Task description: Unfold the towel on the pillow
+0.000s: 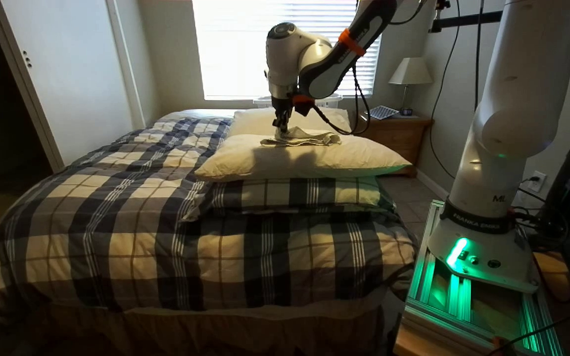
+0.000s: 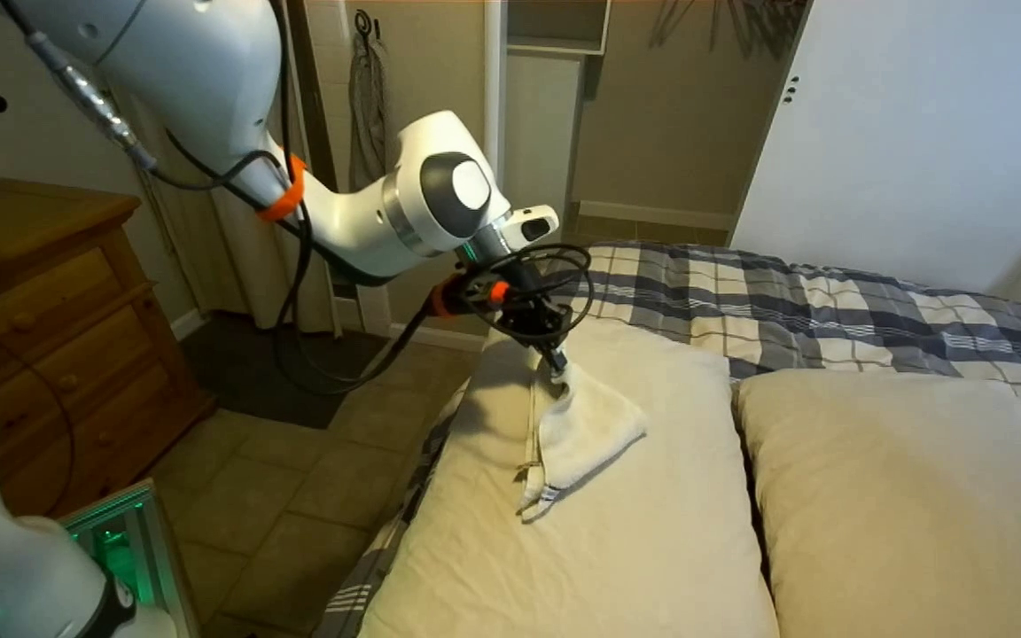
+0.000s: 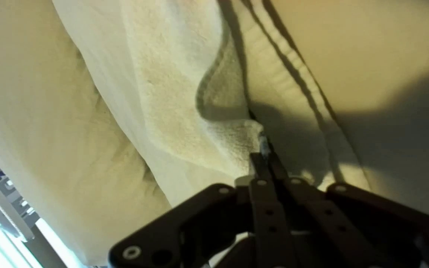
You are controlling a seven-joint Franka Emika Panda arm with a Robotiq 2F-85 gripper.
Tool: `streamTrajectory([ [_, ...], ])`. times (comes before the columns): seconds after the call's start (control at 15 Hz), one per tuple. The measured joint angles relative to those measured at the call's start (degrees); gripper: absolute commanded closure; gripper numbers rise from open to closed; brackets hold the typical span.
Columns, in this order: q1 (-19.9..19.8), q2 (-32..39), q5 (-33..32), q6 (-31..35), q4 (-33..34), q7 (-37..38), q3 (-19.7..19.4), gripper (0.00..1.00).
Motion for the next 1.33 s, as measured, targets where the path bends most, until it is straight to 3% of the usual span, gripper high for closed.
streamTrajectory([
  [0.93,-8.79,-7.07,-0.17,0.81,-2.89,-0.51,-6.37,0.97],
  [1.33,-8.61,-6.97,-0.15,0.81,-2.88,-0.49,-5.87,0.97],
])
